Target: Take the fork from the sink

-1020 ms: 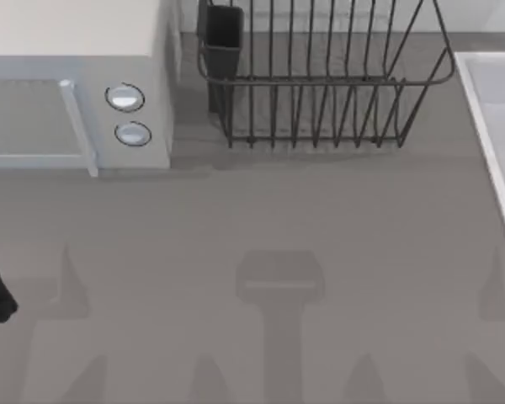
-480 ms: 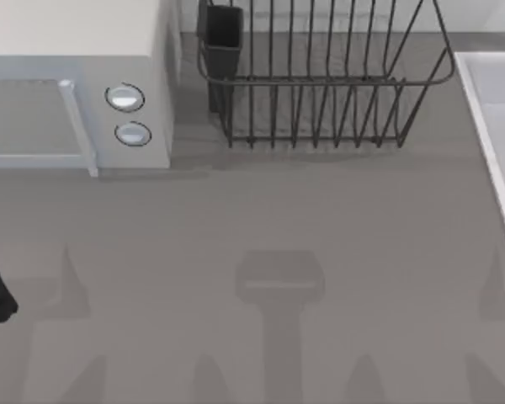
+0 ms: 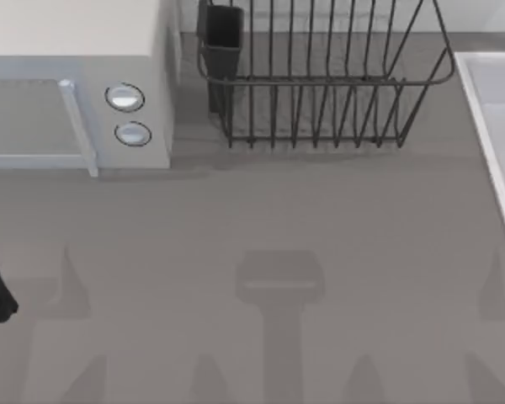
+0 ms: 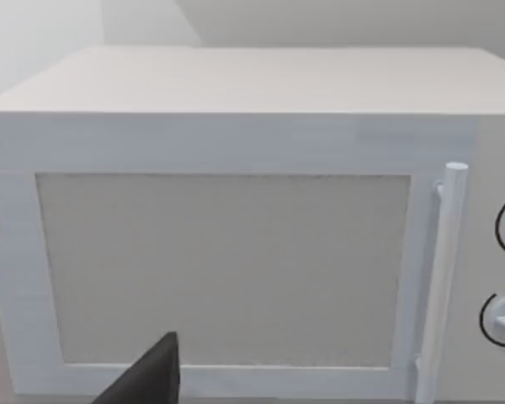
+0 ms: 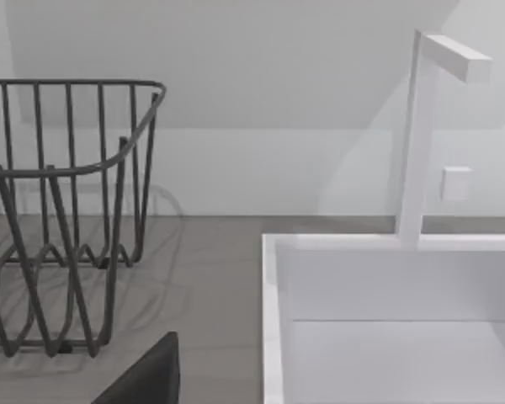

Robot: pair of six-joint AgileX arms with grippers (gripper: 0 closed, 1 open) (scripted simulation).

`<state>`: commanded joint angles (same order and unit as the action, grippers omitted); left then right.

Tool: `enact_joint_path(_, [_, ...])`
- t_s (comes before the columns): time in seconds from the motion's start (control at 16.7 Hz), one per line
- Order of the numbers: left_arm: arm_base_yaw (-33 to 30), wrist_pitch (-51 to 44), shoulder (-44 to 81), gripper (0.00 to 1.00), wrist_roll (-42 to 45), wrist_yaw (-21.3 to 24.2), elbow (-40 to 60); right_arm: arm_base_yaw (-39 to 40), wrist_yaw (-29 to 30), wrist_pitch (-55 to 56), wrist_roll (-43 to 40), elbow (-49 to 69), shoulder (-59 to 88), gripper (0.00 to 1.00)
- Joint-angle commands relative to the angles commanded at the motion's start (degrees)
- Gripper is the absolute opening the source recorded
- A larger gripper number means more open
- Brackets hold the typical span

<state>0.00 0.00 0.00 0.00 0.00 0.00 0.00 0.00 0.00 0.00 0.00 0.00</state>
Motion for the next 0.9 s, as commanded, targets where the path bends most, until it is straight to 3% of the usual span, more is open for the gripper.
enact_joint_path(0.42, [0.0,0.0,0.0,1.0,0.0,0.0,0.0,-0.52,0.01,-2.06,-0.48,3.28,3.5,1.0])
enact_joint_path(0.9, [0.0,0.0,0.0,1.0,0.0,0.0,0.0,-4.92,0.07,-19.65,-4.58,31.43,36.21,1.0])
